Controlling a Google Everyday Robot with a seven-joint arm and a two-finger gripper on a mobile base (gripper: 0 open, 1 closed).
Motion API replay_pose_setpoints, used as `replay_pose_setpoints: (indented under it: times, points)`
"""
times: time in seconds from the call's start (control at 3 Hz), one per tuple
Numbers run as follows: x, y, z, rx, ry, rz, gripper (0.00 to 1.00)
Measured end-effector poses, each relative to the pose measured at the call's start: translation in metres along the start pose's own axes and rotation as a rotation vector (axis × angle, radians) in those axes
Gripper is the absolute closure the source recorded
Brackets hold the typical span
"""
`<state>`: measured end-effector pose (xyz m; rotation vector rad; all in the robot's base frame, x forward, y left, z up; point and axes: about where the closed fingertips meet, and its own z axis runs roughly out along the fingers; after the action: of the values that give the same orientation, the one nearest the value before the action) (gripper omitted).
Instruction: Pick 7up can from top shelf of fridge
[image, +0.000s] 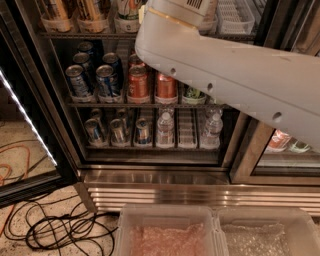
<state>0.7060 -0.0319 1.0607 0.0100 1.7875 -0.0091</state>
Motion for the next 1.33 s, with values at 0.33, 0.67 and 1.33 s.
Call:
replay_pose_setpoints:
  times: [0.33, 0.67, 1.33]
  points:
    - [-0.005, 0.006, 0.006, -0.018, -0.010, 0.005, 0.34]
    - [-0.010, 0.010, 0.009, -0.034, -0.025, 0.006, 0.35]
    - [-0.016, 0.014, 0.017, -0.042, -0.051, -0.006, 0.35]
